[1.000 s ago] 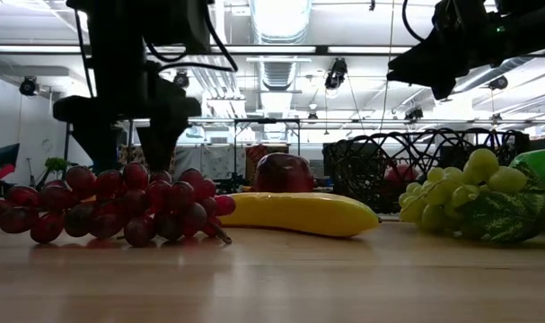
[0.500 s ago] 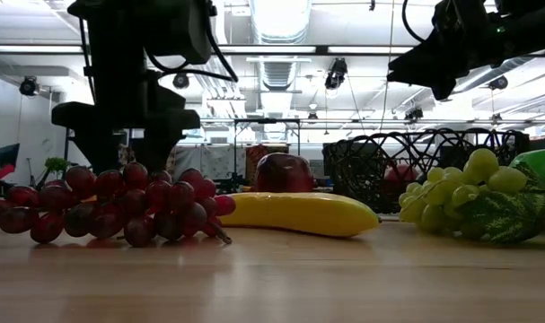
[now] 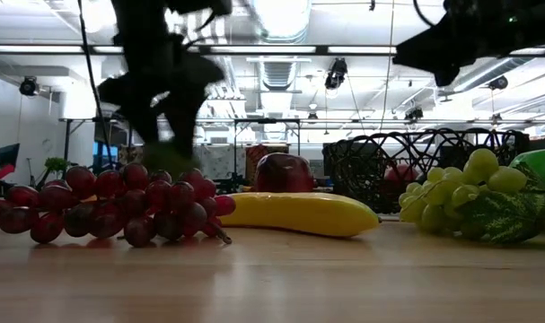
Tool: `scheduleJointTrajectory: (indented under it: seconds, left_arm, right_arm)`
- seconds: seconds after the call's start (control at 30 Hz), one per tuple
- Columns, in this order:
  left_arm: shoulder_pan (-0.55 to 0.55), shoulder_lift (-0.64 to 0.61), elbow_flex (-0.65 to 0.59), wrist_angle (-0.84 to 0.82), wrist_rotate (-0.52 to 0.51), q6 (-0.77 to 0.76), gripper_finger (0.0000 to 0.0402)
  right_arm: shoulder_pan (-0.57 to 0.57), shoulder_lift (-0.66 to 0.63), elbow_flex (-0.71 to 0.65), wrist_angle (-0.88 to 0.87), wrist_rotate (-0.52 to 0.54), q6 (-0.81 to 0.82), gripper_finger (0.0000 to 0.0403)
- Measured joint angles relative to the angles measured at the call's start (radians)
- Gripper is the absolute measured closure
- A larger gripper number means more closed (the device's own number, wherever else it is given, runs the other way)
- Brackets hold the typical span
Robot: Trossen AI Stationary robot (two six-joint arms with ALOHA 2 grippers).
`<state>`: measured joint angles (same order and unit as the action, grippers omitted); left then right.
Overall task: Build produce basket
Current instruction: Put the green lime into the wire basket
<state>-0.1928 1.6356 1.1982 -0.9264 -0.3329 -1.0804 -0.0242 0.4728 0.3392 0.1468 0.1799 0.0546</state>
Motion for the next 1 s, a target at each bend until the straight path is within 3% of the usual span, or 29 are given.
scheduleJointTrajectory:
  seconds: [0.23,0.53,0.73,1.0]
  left_arm:
    - [-0.003,-0.001,0.18,0.061,-0.187,0.402,0.0138]
    - [0.0,-0.001,0.22,0.541,-0.196,0.963,0.013]
    - [0.022,0.0,0.203,0.794,-0.169,1.133,0.0129]
    - [0.083,0.039,0.182,1.009,-0.065,1.174,0.0128]
  right_arm:
    - [0.003,-0.049,-0.021,-0.001,-0.025,-0.132,0.0268]
    - [0.003,-0.191,-0.121,0.066,-0.131,-0.187,0.0268]
    - [0.003,-0.316,-0.184,0.069,-0.139,-0.197,0.0268]
    - [0.003,-0.436,-0.217,0.062,-0.188,-0.207,0.0268]
